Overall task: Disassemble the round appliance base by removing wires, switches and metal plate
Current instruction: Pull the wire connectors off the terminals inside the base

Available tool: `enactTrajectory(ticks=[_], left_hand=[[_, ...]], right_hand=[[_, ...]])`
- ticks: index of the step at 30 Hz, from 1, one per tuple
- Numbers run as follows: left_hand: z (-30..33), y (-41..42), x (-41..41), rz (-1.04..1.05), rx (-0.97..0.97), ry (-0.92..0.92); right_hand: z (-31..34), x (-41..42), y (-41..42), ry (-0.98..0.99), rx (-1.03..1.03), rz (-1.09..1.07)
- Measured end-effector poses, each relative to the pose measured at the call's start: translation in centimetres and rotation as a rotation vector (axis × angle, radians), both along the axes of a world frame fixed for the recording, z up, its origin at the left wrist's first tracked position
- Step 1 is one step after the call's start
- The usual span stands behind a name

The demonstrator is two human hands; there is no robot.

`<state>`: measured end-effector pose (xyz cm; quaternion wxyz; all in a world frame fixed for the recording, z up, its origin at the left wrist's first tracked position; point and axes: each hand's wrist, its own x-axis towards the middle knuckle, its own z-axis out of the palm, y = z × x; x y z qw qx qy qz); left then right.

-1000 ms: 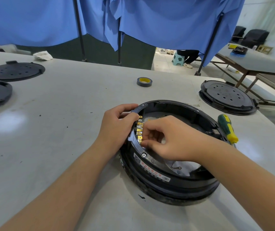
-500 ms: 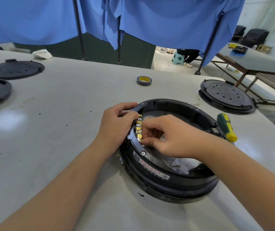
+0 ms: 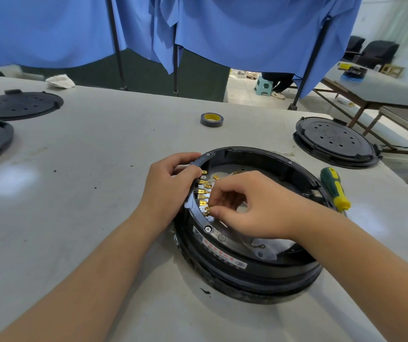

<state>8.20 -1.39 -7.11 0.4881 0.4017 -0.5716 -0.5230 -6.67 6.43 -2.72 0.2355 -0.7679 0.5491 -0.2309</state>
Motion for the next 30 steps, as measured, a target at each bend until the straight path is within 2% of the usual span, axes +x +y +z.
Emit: enactTrajectory(ticks=[8, 13, 22, 30], left_hand=[[0.1, 0.1, 0.0, -0.006, 0.002, -0.002], [0.2, 0.2, 0.0, 0.001, 0.006, -0.012], [0.4, 0.4, 0.0, -0.011, 0.017, 0.012], [0.3, 0.2, -0.1, -0.002, 0.003, -0.020]], right_hand=[[0.2, 0.1, -0.2, 0.021, 0.009, -0.070], [0.1, -0.1, -0.5, -0.124, 0.041, -0.151], [-0.2, 0.8, -1.0, 0.072, 0.028, -0.231], [-0.3, 1.2, -1.1, 0.088, 0.000, -0.242]])
